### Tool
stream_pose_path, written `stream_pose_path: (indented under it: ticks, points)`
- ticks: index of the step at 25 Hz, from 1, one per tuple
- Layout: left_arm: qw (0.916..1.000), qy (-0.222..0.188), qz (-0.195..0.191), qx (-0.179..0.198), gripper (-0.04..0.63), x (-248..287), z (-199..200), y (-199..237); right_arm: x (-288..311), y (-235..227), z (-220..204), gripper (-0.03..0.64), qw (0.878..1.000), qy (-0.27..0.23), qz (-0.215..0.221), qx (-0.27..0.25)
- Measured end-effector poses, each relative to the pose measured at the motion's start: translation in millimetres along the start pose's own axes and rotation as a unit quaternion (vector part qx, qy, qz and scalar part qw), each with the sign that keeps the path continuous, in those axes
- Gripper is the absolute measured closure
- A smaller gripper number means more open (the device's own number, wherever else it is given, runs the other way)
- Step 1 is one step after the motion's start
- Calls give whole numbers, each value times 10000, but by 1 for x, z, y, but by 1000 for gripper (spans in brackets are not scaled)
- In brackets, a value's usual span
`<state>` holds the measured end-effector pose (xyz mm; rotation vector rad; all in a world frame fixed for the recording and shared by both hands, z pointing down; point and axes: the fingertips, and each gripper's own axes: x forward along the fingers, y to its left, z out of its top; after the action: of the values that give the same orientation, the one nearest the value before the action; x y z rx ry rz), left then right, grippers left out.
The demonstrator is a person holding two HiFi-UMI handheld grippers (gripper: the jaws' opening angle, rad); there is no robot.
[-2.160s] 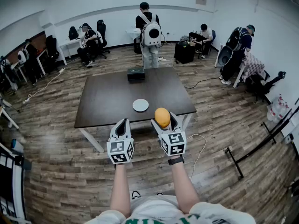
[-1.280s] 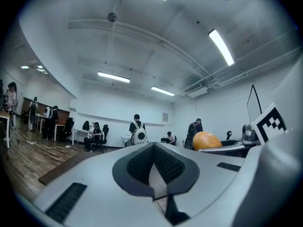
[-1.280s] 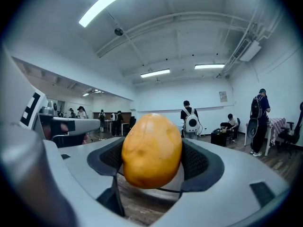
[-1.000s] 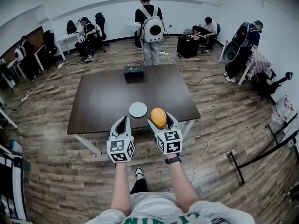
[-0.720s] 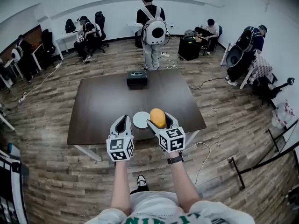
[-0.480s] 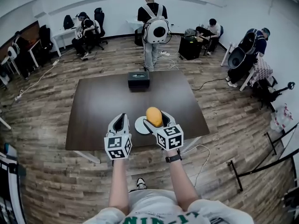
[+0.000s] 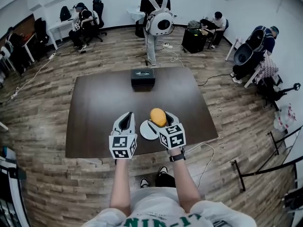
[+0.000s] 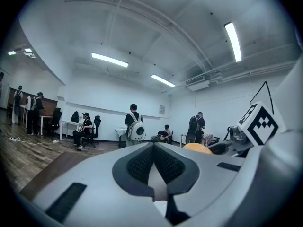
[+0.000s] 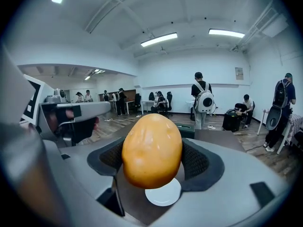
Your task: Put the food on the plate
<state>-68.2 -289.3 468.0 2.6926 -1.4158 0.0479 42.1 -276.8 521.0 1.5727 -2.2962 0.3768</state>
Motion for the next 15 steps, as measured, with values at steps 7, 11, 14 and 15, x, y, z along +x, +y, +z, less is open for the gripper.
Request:
stream_pose_path:
  ticks: [7, 11, 14, 15]
  points:
    - [9999, 69, -67, -136, 583, 56, -25, 10, 53, -34, -38, 255, 9984, 515, 230, 6]
    - [9994, 242, -26, -230, 583, 82, -41, 15, 84, -45, -66, 253, 9948, 897, 471, 36]
    - [9990, 330, 27, -295, 583, 101, -51, 19, 105, -52, -89, 253, 9909, 1180, 635, 80]
    - [9988, 375, 42, -318, 583, 107, -55, 20, 112, -53, -97, 253, 9895, 1267, 688, 93]
